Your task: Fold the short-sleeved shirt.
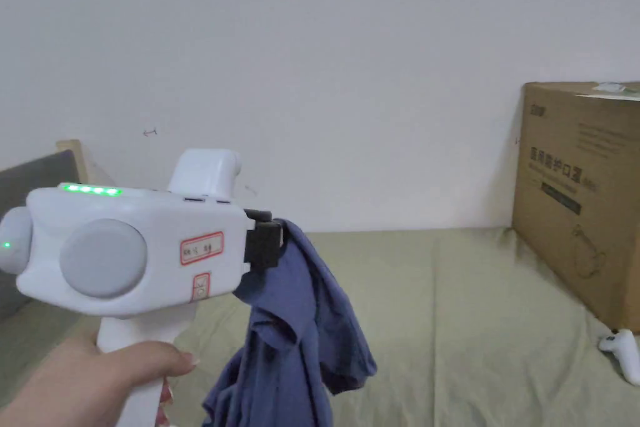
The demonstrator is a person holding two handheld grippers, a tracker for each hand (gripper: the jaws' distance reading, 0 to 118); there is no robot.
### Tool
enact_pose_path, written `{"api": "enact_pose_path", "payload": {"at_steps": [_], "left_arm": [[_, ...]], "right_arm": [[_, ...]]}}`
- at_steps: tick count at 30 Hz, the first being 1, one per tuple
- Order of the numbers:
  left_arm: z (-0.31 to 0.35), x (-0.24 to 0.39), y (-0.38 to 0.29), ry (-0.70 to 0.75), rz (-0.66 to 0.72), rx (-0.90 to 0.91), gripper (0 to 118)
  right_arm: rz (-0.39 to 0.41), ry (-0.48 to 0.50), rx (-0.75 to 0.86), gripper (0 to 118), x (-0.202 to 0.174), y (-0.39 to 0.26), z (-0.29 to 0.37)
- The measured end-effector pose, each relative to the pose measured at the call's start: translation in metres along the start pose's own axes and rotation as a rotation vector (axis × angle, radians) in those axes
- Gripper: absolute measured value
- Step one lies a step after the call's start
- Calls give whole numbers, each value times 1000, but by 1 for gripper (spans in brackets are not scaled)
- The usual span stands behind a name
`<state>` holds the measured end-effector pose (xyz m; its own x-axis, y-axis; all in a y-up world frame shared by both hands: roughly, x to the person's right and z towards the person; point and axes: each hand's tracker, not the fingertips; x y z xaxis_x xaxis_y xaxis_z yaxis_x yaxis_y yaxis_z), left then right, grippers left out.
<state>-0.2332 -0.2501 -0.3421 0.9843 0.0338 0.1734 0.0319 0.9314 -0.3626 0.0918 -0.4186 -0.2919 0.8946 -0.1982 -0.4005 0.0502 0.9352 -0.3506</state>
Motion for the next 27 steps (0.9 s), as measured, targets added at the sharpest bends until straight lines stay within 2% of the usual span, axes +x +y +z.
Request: {"api": "enact_pose_path", "payload": {"at_steps": [2, 4, 9, 10, 11, 13, 16, 19, 21, 24, 25, 26, 27], "left_arm": [[-48, 3, -25, -92, 86, -116, 2], [-98, 1, -59, -120, 194, -264, 2], [-176, -22, -172, -47, 413, -606, 3], [-179, -27, -192, -15, 459, -636, 11], [-179, -33, -204, 25, 489, -665, 34], [-180, -47, -225, 21, 562, -699, 111], [-165, -58, -219, -7, 644, -656, 109], [-136, -68, -187, -14, 642, -548, 109], [-102, -69, -158, 1, 594, -391, 109], [-32, -54, -130, 34, 440, -71, 105], [-5, -43, -132, 83, 377, 40, 95], [18, -34, -134, 121, 327, 134, 79], [40, -22, -142, 172, 272, 219, 46]], "right_arm": [[14, -19, 6, 0, 12, -2, 4], [32, -54, 3, 0, 21, -6, 5], [2, -66, -63, 0, 39, -21, 1], [2, -68, -74, 0, 40, -24, -1], [5, -72, -85, 0, 41, -26, -2], [13, -75, -105, 0, 42, -30, -6], [12, -74, -123, 0, 40, -33, -12], [-12, -65, -134, 0, 36, -30, -17], [-23, -60, -124, 0, 32, -24, -18], [-13, -59, -68, 0, 24, -12, -15], [-2, -59, -40, 0, 21, -8, -13], [6, -59, -18, 1, 18, -5, -12], [16, -62, 13, 0, 15, -3, -10]]}}
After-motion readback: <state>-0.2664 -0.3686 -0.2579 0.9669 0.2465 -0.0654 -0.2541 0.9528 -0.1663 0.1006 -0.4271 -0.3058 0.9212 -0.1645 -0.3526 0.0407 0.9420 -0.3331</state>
